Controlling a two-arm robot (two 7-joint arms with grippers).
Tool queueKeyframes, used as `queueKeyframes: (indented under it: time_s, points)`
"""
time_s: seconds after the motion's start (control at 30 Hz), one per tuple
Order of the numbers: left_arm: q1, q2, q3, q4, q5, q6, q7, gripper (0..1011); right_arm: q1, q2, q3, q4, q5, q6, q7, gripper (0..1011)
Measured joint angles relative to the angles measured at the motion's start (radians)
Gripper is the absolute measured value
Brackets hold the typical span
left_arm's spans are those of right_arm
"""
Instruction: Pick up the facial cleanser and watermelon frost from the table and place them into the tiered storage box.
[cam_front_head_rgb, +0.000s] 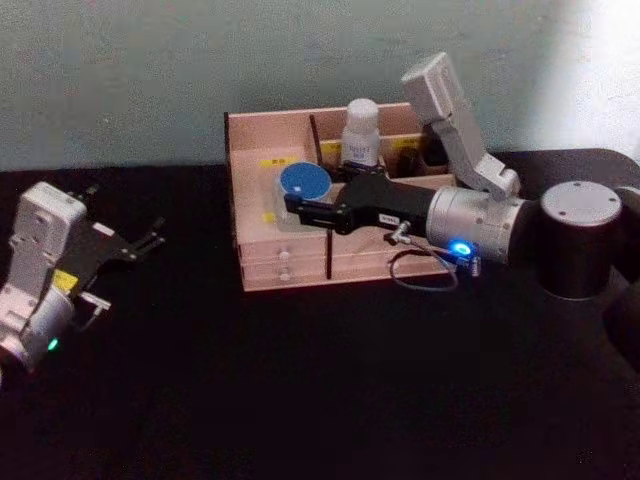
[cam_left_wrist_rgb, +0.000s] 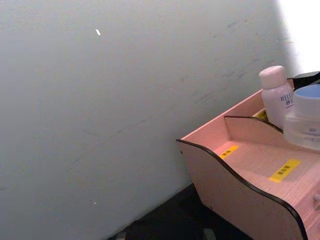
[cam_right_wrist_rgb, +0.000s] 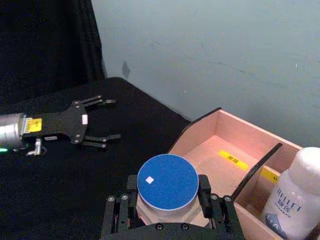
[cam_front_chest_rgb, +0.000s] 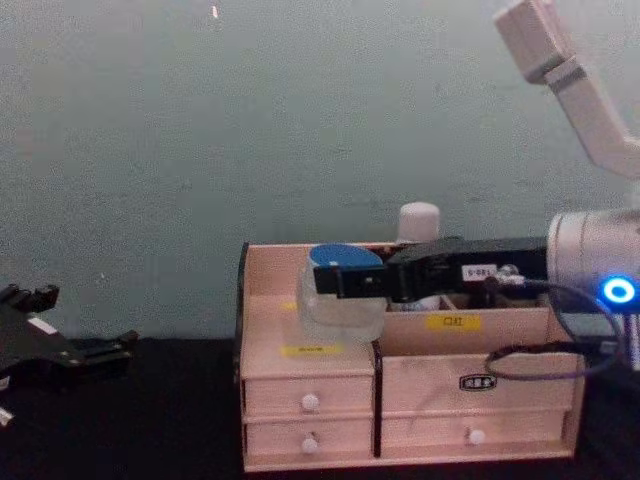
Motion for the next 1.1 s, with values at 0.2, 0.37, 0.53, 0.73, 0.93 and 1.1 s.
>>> queueKeyframes:
  time_s: [0.2, 0.37, 0.53, 0.73, 0.93, 1.1]
  points:
    - [0.0, 0.0, 0.0, 0.0, 0.0, 0.0, 0.0, 1001, 0.035, -0.03, -0.014, 0.062, -0.002, -0.001, -0.001, 728]
    - [0.0, 0.0, 0.0, 0.0, 0.0, 0.0, 0.0, 1001, 0.062, -0.052, -0.022, 0.116, -0.008, -0.009, 0.004, 728]
    - [0.0, 0.0, 0.0, 0.0, 0.0, 0.0, 0.0, 1001, 0.089, -0.075, -0.029, 0.166, -0.013, -0.015, 0.015, 728]
    - [0.0, 0.0, 0.0, 0.0, 0.0, 0.0, 0.0, 1001, 0.122, -0.107, -0.038, 0.229, -0.02, -0.026, 0.028, 728]
    - [0.0, 0.0, 0.0, 0.0, 0.0, 0.0, 0.0, 1001, 0.137, -0.13, -0.043, 0.266, -0.029, -0.032, 0.028, 728]
    - [0.0, 0.0, 0.0, 0.0, 0.0, 0.0, 0.0, 1001, 0.146, -0.145, -0.044, 0.288, -0.038, -0.035, 0.025, 728]
